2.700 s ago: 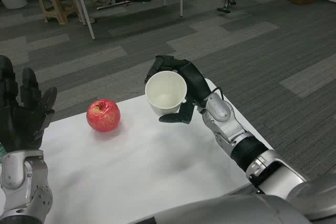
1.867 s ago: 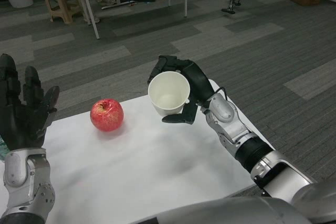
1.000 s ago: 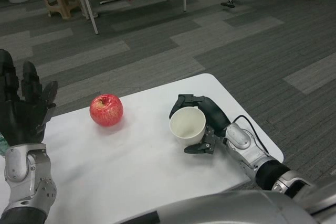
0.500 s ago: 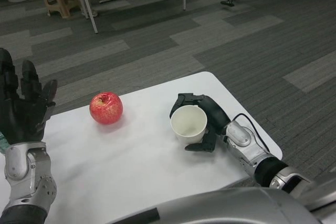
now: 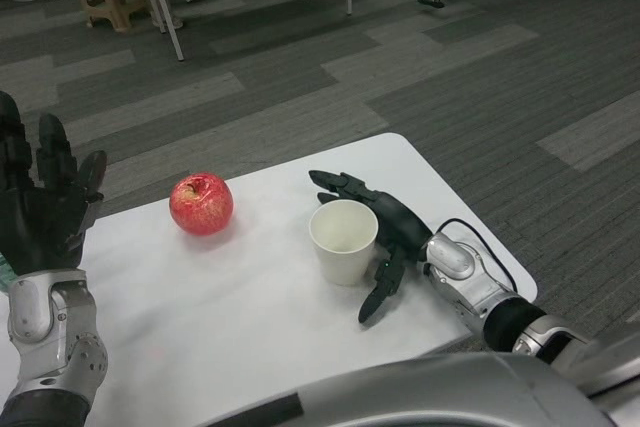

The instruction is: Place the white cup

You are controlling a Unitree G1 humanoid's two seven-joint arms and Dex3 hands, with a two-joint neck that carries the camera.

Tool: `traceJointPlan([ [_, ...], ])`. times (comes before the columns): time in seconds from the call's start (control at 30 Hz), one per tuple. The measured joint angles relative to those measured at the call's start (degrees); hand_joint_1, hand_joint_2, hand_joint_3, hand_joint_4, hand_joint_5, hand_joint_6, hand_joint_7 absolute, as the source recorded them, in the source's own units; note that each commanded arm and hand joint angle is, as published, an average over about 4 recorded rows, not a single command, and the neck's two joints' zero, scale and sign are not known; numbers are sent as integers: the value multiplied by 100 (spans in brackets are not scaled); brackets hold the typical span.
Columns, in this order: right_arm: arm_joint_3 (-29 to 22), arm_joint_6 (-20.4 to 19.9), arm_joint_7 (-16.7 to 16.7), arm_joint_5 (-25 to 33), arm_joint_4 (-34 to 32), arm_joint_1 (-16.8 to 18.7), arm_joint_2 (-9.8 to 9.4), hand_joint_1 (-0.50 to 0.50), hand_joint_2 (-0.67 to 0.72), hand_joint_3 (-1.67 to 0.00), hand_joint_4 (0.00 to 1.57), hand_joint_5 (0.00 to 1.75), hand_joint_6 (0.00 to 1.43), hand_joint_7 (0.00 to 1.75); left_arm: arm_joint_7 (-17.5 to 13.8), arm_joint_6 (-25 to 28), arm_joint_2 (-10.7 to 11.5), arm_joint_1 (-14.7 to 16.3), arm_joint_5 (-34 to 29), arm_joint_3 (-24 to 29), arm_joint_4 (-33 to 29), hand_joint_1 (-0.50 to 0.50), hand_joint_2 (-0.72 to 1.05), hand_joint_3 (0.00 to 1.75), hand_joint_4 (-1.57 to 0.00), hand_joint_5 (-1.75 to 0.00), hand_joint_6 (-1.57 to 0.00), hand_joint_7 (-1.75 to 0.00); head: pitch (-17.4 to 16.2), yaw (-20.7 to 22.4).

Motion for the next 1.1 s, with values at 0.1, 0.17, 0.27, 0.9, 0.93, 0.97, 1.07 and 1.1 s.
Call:
traceJointPlan([
  [0.1,-113,6,14,0,-5,1,2,-42,63,0,0,0,0,0,0,0,0,0,0,-5,0,-50,105,9,0,0,0,-7,1,-17],
  [0.17,-193,8,14,0,-21,1,2,-42,66,0,0,0,0,0,0,0,0,0,0,-7,0,-50,105,9,0,0,0,-7,2,-26],
  [0.27,-353,19,18,-16,-113,20,11,-45,66,0,0,0,0,0,0,-1,0,0,0,-13,0,-50,105,4,0,0,0,-7,7,-39],
  [0.9,-2721,210,13,-40,-2115,124,-255,-42,52,0,0,0,0,0,1,-13,-3,-5,1,-30,6,-50,105,9,0,0,0,-7,132,-88],
  [0.93,-2825,228,12,-38,-2224,125,-293,-42,50,0,0,0,0,0,1,-13,-2,-5,1,-30,6,-50,105,9,0,0,0,-7,142,-94],
  [0.97,-2929,244,12,-36,-2336,124,-350,-42,49,0,0,0,0,0,1,-13,-2,-5,1,-30,7,-50,105,9,0,0,0,-7,150,-106],
  [1.07,-3171,273,10,-34,-2594,112,-521,-42,47,0,0,0,0,0,1,-13,-1,-6,-1,-28,6,-50,105,9,0,0,0,-7,166,-132],
  [1.1,-3230,278,9,-34,-2651,110,-549,-42,47,0,0,0,0,0,1,-14,0,-6,-1,-28,6,-50,105,9,0,0,0,-7,166,-132],
])
